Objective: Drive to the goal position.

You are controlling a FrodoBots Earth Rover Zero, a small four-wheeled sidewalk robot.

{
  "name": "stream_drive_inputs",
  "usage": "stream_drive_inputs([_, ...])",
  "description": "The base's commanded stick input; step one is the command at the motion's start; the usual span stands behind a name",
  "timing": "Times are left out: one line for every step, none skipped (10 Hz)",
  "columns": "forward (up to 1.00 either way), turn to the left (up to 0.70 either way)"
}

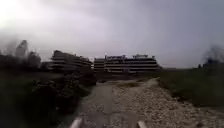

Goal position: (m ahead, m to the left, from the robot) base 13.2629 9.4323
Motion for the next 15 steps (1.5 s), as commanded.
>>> stream_drive_inputs([0.7,0.0])
stream_drive_inputs([0.7,0.0])
stream_drive_inputs([0.7,0.0])
stream_drive_inputs([0.7,0.0])
stream_drive_inputs([0.7,0.0])
stream_drive_inputs([0.7,0.0])
stream_drive_inputs([0.7,0.0])
stream_drive_inputs([0.7,0.0])
stream_drive_inputs([0.7,0.0])
stream_drive_inputs([0.7,0.0])
stream_drive_inputs([0.7,0.0])
stream_drive_inputs([0.7,0.0])
stream_drive_inputs([0.7,0.0])
stream_drive_inputs([0.7,0.0])
stream_drive_inputs([0.7,0.0])
